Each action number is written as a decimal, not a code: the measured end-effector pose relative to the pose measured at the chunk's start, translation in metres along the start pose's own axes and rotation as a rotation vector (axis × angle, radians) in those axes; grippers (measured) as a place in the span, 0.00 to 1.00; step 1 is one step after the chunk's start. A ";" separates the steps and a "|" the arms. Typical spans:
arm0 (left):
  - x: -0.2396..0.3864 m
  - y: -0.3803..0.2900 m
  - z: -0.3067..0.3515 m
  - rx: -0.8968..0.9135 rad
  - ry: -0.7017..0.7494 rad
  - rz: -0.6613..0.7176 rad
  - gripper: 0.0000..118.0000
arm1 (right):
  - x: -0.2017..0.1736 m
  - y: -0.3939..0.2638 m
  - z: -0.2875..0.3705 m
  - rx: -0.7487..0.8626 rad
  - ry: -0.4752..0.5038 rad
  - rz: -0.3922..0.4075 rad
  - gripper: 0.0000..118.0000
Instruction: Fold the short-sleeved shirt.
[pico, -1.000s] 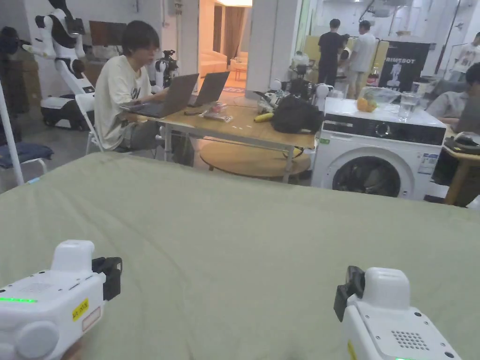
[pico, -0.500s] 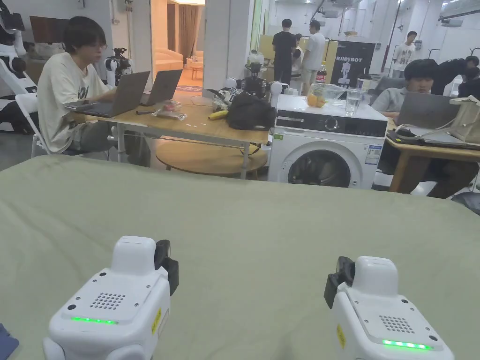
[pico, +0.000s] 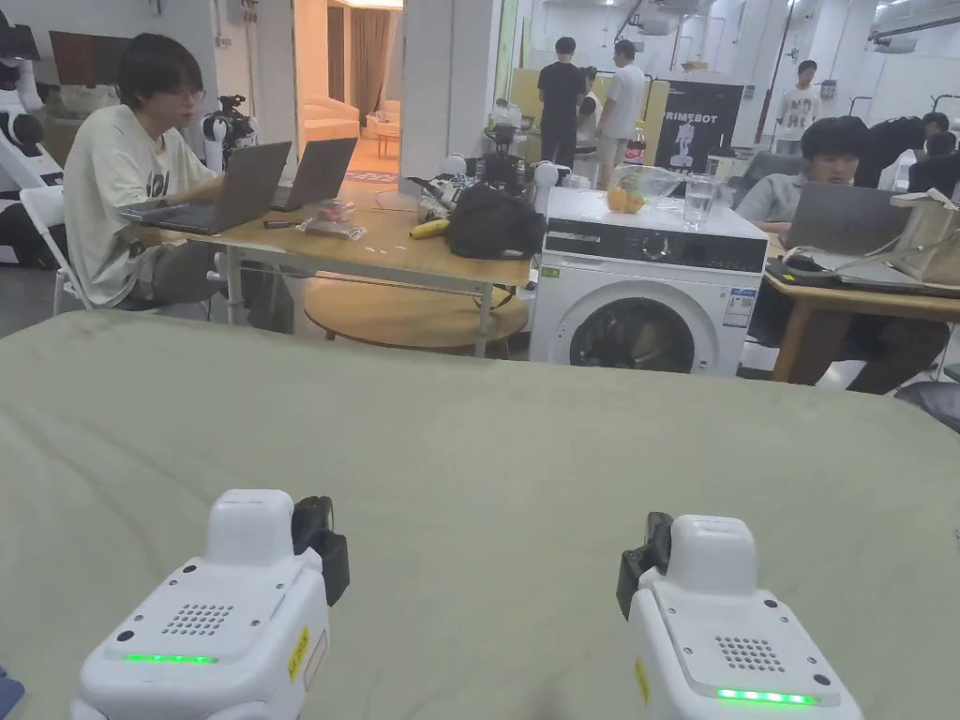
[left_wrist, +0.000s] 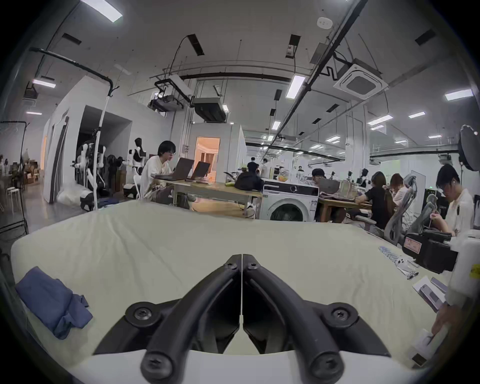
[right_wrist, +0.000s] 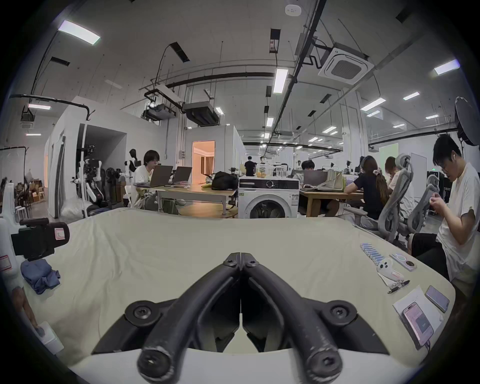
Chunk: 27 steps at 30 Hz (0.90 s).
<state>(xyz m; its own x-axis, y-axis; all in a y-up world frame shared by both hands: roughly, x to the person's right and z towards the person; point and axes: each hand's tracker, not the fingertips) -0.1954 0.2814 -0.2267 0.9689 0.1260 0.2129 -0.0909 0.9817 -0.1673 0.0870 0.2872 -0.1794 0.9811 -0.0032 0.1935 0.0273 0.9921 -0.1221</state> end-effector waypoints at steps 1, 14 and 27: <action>0.001 0.000 0.000 -0.002 0.011 -0.007 0.00 | 0.000 -0.003 -0.002 0.000 -0.004 -0.001 0.00; 0.001 0.002 0.002 0.055 0.043 -0.020 0.59 | 0.009 -0.004 -0.005 0.012 -0.030 -0.040 0.71; 0.004 -0.002 0.003 0.053 0.042 -0.121 0.60 | 0.007 -0.004 -0.008 -0.001 0.011 -0.041 0.73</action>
<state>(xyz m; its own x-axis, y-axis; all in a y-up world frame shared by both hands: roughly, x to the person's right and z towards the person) -0.1918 0.2804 -0.2227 0.9823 0.0012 0.1873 0.0163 0.9956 -0.0919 0.0955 0.2818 -0.1855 0.9813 -0.0449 0.1871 0.0673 0.9910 -0.1154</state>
